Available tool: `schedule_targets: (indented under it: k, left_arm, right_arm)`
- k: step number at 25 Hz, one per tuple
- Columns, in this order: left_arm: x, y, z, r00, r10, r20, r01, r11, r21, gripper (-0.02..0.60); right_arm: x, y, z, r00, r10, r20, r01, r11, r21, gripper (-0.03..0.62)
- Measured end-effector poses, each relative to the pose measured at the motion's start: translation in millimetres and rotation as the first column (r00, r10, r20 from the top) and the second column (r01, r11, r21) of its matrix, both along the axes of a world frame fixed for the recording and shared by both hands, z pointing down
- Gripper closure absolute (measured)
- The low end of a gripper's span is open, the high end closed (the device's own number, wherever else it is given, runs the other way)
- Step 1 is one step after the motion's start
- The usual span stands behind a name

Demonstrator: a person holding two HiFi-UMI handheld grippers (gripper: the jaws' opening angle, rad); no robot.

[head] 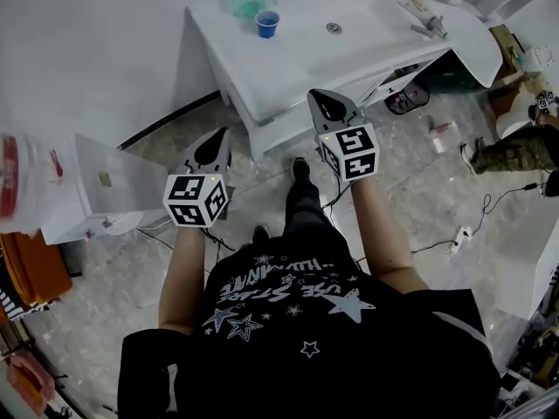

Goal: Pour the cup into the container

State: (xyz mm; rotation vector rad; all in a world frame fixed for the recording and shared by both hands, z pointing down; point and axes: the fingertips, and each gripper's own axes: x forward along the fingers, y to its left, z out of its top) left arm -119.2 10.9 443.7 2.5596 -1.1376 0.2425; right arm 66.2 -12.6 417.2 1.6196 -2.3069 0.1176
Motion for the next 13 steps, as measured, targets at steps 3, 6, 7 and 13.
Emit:
schedule_targets:
  k: [3, 6, 7, 13]
  left_arm:
    - [-3.9, 20.8, -3.3, 1.000, 0.030, -0.005, -0.030, 1.000, 0.007, 0.571]
    - [-7.4, 41.3, -4.2, 0.998, 0.066, -0.007, -0.066, 0.998, 0.011, 0.571]
    - [-8.6, 47.0, -4.6, 0.997, 0.076, -0.008, -0.075, 0.997, 0.011, 0.571]
    - [-16.8, 72.7, -3.9, 0.995, 0.098, -0.010, -0.098, 0.995, 0.006, 0.571]
  right_arm:
    - [-8.2, 25.1, -7.3, 1.000, 0.020, 0.003, -0.020, 1.000, 0.018, 0.588]
    - [-16.4, 48.6, -8.1, 0.999, 0.044, 0.009, -0.044, 0.999, 0.022, 0.588]
    - [-18.5, 55.7, -8.0, 0.999, 0.052, 0.015, -0.052, 0.998, 0.020, 0.588]
    - [-25.3, 92.3, -9.9, 0.996, 0.076, 0.036, -0.077, 0.997, 0.012, 0.588]
